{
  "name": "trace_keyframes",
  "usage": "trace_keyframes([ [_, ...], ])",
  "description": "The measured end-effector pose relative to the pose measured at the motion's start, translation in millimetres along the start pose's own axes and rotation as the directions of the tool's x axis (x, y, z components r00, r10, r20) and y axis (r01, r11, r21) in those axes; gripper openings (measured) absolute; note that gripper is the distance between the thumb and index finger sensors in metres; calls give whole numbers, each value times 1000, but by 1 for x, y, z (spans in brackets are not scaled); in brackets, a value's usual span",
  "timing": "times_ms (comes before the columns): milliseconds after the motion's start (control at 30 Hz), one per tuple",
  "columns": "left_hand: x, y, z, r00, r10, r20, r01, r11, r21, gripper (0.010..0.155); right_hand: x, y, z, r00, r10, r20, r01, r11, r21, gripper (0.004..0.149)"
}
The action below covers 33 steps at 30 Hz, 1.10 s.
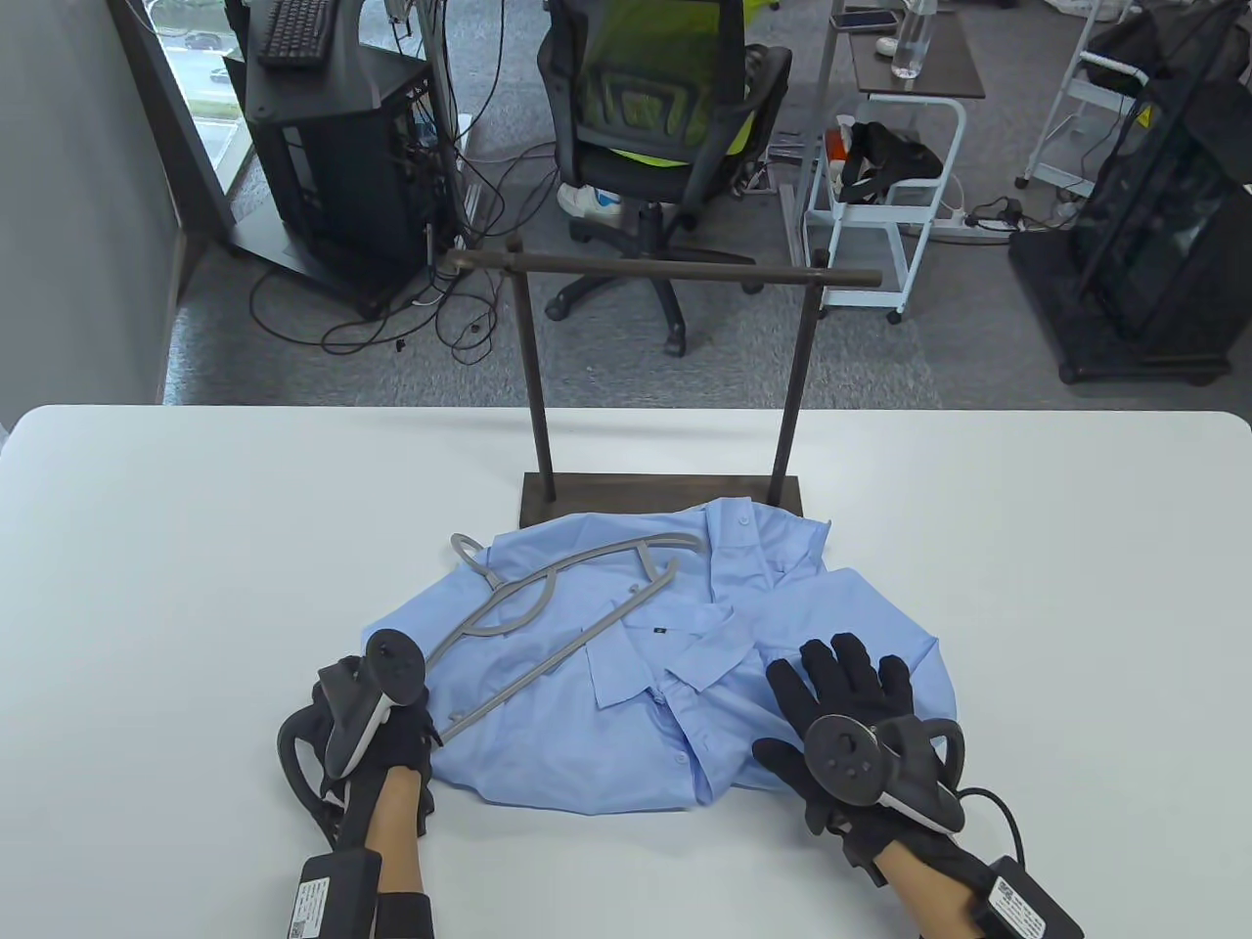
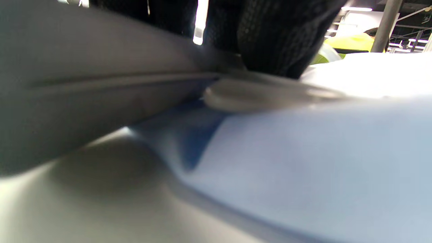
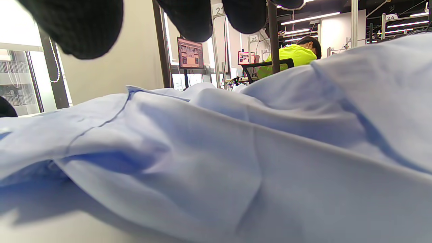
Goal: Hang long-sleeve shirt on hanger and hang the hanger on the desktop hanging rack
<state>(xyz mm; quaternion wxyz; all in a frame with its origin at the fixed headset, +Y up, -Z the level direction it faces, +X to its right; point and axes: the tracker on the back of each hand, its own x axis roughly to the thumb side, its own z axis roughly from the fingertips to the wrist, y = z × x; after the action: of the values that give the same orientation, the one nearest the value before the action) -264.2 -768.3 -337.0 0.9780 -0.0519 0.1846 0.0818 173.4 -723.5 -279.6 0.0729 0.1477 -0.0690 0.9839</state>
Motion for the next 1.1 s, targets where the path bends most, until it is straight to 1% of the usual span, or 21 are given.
trace_keyframes([
  [67, 1, -2, -1, 1000, 9, -5, -9, 1000, 3, 55, 0, 0, 0, 1000, -1, -2, 1, 1000, 1, 75],
  [167, 5, -4, 0, 1000, -26, -9, 26, 999, 26, 54, -1, 0, 0, 1000, -3, -9, 3, 1000, 3, 75],
  [300, 7, -5, -1, 999, -37, 2, 37, 999, 16, 50, -1, 0, 0, 1000, -9, -16, 9, 1000, 11, 75],
  [433, 1, 0, 2, 995, 98, 4, -98, 994, 52, 49, -3, -2, -1, 999, -18, -29, 18, 1000, 10, 75],
  [600, -4, 18, 14, 982, 184, 47, -189, 969, 161, 51, -9, -6, -1, 998, -41, -47, 41, 999, -8, 74],
  [733, -7, 26, 22, 969, 230, 86, -243, 947, 210, 51, -12, -8, -1, 997, -55, -60, 54, 998, -19, 74],
  [833, -8, 33, 29, 965, 232, 118, -256, 928, 272, 51, -15, -11, 0, 996, -63, -71, 61, 998, -31, 74],
  [900, -6, 38, 35, 960, 231, 160, -273, 905, 325, 51, -18, -15, 0, 994, -78, -80, 74, 996, -53, 75],
  [1000, -1, 43, 43, 949, 227, 221, -296, 881, 369, 51, -23, -22, 2, 991, -97, -91, 89, 992, -89, 75],
  [1100, 6, 48, 52, 936, 197, 290, -306, 864, 400, 51, -29, -32, 5, 987, -121, -101, 105, 983, -150, 76],
])
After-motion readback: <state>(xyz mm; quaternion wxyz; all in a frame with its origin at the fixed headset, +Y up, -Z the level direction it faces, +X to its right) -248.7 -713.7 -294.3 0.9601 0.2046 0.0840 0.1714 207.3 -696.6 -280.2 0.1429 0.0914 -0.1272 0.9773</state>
